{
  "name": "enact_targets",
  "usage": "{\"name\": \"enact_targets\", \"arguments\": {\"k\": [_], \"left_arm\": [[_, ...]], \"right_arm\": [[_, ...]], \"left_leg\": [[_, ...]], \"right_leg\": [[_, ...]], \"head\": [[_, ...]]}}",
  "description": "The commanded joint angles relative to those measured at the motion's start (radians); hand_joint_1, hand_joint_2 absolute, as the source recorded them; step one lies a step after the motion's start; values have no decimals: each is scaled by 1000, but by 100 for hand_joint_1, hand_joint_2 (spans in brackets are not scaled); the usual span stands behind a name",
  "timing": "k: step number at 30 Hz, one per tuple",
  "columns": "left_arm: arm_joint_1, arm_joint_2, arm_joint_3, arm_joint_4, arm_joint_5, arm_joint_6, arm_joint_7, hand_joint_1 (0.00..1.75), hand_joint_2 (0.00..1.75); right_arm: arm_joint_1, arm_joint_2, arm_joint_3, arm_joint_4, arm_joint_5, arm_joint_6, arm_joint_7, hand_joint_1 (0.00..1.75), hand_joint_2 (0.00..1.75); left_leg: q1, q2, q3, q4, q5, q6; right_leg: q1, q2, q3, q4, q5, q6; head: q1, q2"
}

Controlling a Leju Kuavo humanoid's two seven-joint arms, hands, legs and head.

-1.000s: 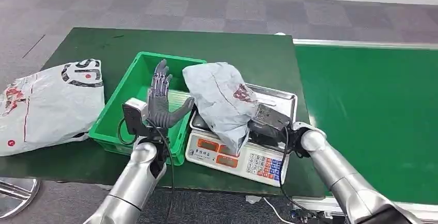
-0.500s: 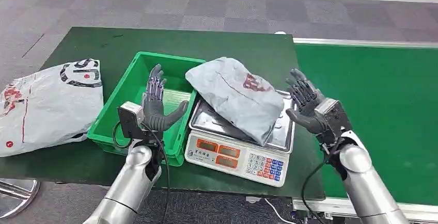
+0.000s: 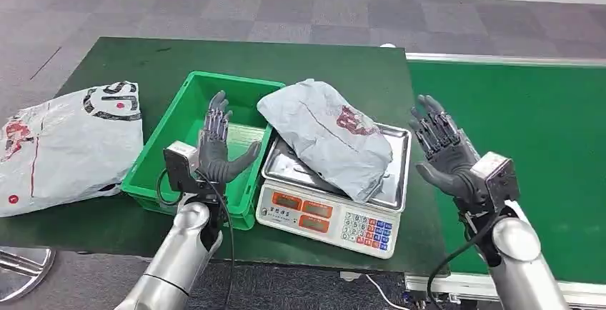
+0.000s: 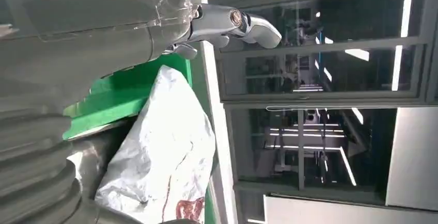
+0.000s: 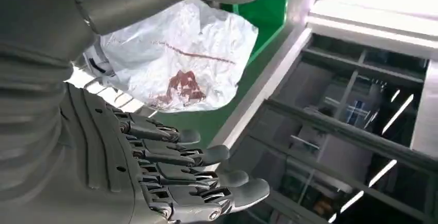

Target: Moved the parcel from conveyor to table for the left to box.

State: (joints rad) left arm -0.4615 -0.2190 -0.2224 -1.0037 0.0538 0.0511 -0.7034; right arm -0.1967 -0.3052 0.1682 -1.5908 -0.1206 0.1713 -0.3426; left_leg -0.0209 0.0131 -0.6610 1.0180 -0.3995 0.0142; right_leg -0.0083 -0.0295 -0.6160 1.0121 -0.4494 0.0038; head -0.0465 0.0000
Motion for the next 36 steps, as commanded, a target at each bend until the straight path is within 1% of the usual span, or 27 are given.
{"name": "enact_targets", "arguments": {"k": [1, 2, 3, 6, 7, 8, 9, 10, 11, 12, 13, 15, 18, 19, 21, 22, 23, 24, 26, 27, 28, 29, 30, 33, 34, 35, 36], "left_arm": [[-136, 28, -68, 188, -71, -125, 5, 0, 175], [-173, 14, -105, 236, -89, -147, 5, 0, 175], [-218, -6, -146, 309, -121, -140, 5, 0, 175], [-339, -84, -262, 529, -220, -156, 5, 0, 175], [-368, -118, -286, 583, -242, -160, 5, 0, 175], [-383, -130, -308, 612, -244, -193, 15, 0, 175], [-385, -130, -345, 607, -242, -193, 33, 0, 175], [-393, -130, -400, 608, -213, -222, 74, 0, 175], [-405, -130, -461, 614, -187, -220, 97, 0, 175], [-405, -130, -473, 616, -172, -232, 103, 0, 175], [-415, -130, -508, 628, -145, -244, 115, 0, 175], [-430, -130, -556, 640, -139, -222, 136, 0, 175], [-444, -130, -607, 648, -150, -208, 204, 0, 175], [-458, -130, -671, 665, -192, -206, 287, 0, 175], [-451, -130, -690, 658, -202, -191, 310, 0, 175], [-456, -130, -716, 673, -213, -218, 387, 0, 175], [-459, -130, -767, 687, -250, -206, 455, 0, 175], [-456, -130, -769, 691, -251, -201, 455, 0, 175], [-459, -130, -804, 729, -284, -222, 558, 0, 175], [-459, -130, -802, 743, -287, -223, 571, 0, 175], [-461, -130, -810, 757, -301, -226, 591, 0, 175], [-460, -127, -806, 761, -306, -225, 603, 28, 175], [-458, -124, -806, 760, -307, -226, 601, 28, 175], [-458, -124, -806, 760, -307, -226, 601, 28, 175], [-458, -124, -796, 756, -303, -214, 597, 175, 175], [-454, -121, -776, 753, -295, -200, 588, 175, 175], [-451, -116, -751, 749, -287, -176, 578, 175, 175]], "right_arm": [[55, 110, -156, -50, 12, 74, -37, 0, 175], [50, 125, -162, -36, 34, 65, -41, 0, 175], [47, 139, -165, -17, 51, 53, -44, 0, 175], [50, 164, -165, 37, 62, 41, -65, 0, 175], [56, 168, -165, 47, 54, 49, -77, 0, 175], [61, 170, -166, 49, 49, 52, -85, 0, 175], [63, 171, -167, 52, 41, 54, -92, 0, 175], [60, 163, -158, 58, 51, 55, -94, 0, 175], [53, 168, -155, 66, 38, 61, -101, 0, 175], [48, 170, -151, 66, 58, 45, -102, 0, 175], [39, 178, -145, 66, 73, 33, -108, 0, 175], [32, 189, -137, 49, 71, 36, -108, 0, 175], [26, 196, -142, 22, 62, 31, -104, 0, 175], [17, 192, -144, 18, 54, 37, -94, 0, 175], [7, 191, -146, 21, 48, 39, -87, 0, 175], [0, 188, -143, 27, 48, 44, -85, 0, 175], [-21, 187, -136, 47, 47, 48, -83, 0, 175], [-28, 188, -133, 53, 47, 49, -82, 0, 175], [-64, 193, -118, 91, 51, 55, -75, 0, 175], [-83, 200, -111, 112, 55, 58, -69, 0, 175], [-94, 207, -107, 125, 60, 57, -66, 0, 175], [-105, 218, -101, 142, 71, 54, -62, 0, 175], [-109, 221, -97, 145, 75, 52, -61, 0, 175], [-109, 221, -97, 145, 75, 52, -61, 0, 175], [-106, 224, -97, 146, 78, 50, -62, 0, 175], [-104, 229, -101, 144, 82, 49, -62, 0, 175], [-106, 234, -106, 145, 86, 50, -60, 0, 175]], "left_leg": [[2, -3, 3, -1, 0, -4], [1, -4, 1, 0, 0, -2], [2, -4, 2, 0, 0, -3], [2, -8, 1, 0, 1, -2], [3, -7, 1, 0, 1, -3], [2, -8, 1, 0, 2, -2], [2, -6, 1, 0, 1, -1], [2, -8, 2, 0, 1, -2], [1, -5, 2, 0, 1, -1], [2, -4, 3, -1, 0, -2], [1, -3, 2, 0, 0, -1], [0, 1, 2, 0, -1, -1], [1, 1, 3, 0, -1, -2], [0, 1, 2, 0, 0, -1], [0, 1, 2, 0, 0, -1], [0, 2, 2, 0, -1, -1], [0, 3, 2, 0, -1, 0], [0, 3, 3, 0, -1, -2], [0, 4, 2, 0, -1, 0], [0, 5, 4, -1, -1, -1], [0, 6, 3, 0, -1, 0], [0, 7, 4, -1, -1, -1], [0, 5, 2, 0, 0, 0], [0, 7, 6, -2, 0, -2], [0, 6, 6, -2, 0, -1], [-1, 6, 5, -1, 0, 0], [0, 6, 7, -2, 0, -2]], "right_leg": [[1, 1, 4, -1, -1, -1], [1, -2, 2, 0, -1, -1], [1, -1, 3, -1, -1, -1], [1, -5, 3, -1, -1, 0], [2, -4, 3, -2, 0, 0], [1, -6, 3, -1, 0, 0], [1, -4, 2, -1, 0, 0], [1, -5, 5, -2, 0, 1], [0, -3, 3, -2, 0, 1], [1, -1, 5, -3, 0, 1], [0, 0, 3, -1, 1, 1], [-1, 3, 2, -1, 1, 1], [0, 5, 3, -1, 2, 1], [-1, 4, 1, 0, 1, 1], [-1, 5, 2, -1, 1, 1], [0, 6, 1, -1, 2, 1], [-1, 6, 1, 0, 2, 1], [0, 8, 2, -1, 2, 1], [-1, 7, 1, -1, 2, 1], [0, 9, 3, -2, 2, 1], [0, 9, 1, -1, 2, 1], [0, 10, 2, -2, 3, 1], [-1, 8, 1, -1, 2, 1], [0, 11, 4, -3, 3, 1], [0, 9, 4, -2, 3, 1], [-1, 8, 4, -1, 2, 1], [0, 10, 5, -3, 3, 1]], "head": [[0, 0], [0, 0], [0, 0], [0, 0], [0, 0], [0, 0], [0, 0], [0, 0], [0, 0], [0, 0], [0, 0], [0, 0], [0, 0], [0, 0], [0, 0], [0, 0], [0, 0], [0, 0], [0, 0], [0, 0], [0, 0], [0, 0], [0, 0], [0, 0], [0, 0], [0, 0], [0, 0]]}}
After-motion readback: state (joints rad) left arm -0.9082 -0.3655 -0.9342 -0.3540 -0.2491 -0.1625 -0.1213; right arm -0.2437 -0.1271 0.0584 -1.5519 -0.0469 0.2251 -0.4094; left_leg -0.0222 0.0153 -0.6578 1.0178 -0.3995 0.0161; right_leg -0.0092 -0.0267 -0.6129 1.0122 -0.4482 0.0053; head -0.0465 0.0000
